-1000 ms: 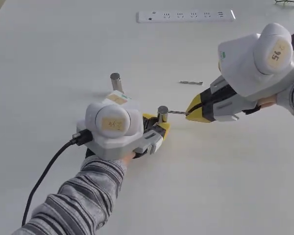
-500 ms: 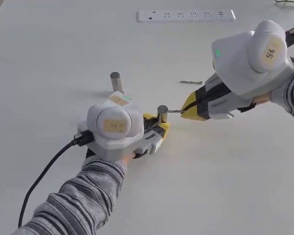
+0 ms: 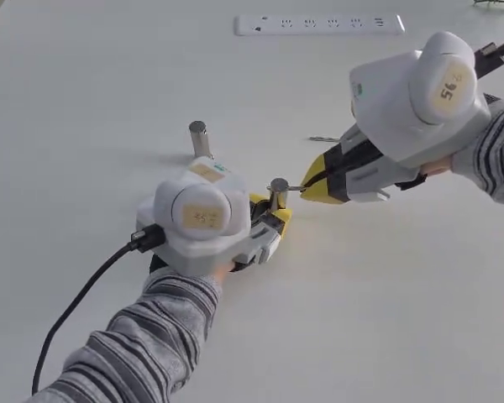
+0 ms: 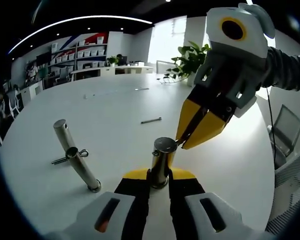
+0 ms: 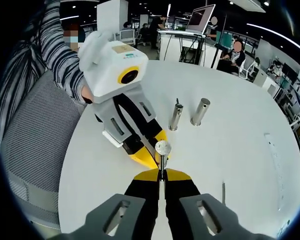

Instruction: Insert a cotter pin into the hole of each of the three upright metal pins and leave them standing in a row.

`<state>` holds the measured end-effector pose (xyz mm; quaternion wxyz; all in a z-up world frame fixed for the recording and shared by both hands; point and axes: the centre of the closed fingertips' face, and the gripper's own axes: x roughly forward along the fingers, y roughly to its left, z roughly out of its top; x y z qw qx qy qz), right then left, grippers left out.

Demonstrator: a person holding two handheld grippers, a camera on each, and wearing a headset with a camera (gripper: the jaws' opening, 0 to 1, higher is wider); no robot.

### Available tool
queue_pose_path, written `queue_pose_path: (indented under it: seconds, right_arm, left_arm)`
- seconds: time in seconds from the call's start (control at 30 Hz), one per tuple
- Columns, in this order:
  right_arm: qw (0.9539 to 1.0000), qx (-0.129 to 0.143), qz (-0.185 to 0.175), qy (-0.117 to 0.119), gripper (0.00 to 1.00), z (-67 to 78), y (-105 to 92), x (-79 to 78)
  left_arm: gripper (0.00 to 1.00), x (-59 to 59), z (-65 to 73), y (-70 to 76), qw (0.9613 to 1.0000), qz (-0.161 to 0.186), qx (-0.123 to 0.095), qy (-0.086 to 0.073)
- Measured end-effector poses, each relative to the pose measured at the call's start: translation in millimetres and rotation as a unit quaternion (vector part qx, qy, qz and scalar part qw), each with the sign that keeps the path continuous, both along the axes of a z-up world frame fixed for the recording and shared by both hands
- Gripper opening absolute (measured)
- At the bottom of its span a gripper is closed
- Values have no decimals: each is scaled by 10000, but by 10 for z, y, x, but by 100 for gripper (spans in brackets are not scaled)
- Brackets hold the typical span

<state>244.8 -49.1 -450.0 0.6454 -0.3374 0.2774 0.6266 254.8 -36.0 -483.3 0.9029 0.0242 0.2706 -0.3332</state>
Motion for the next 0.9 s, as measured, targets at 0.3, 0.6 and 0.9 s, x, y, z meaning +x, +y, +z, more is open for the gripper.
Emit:
queue_pose_path:
  seconds: [0.3,0.6,0.9]
  right_arm:
    - [10000,35,-6,-75,0,10,58,-9]
    - [9992,266,-304,6,10,100,39,16]
    - [9989,242,-384,122,1,131,-89,-14]
  left_arm:
    - [10,1,-1,-1,10000,42,-22,9]
    - [10,4,-3,0,10000,43,-21,13]
    - [10,3,-2,1,10000,85,-32,21]
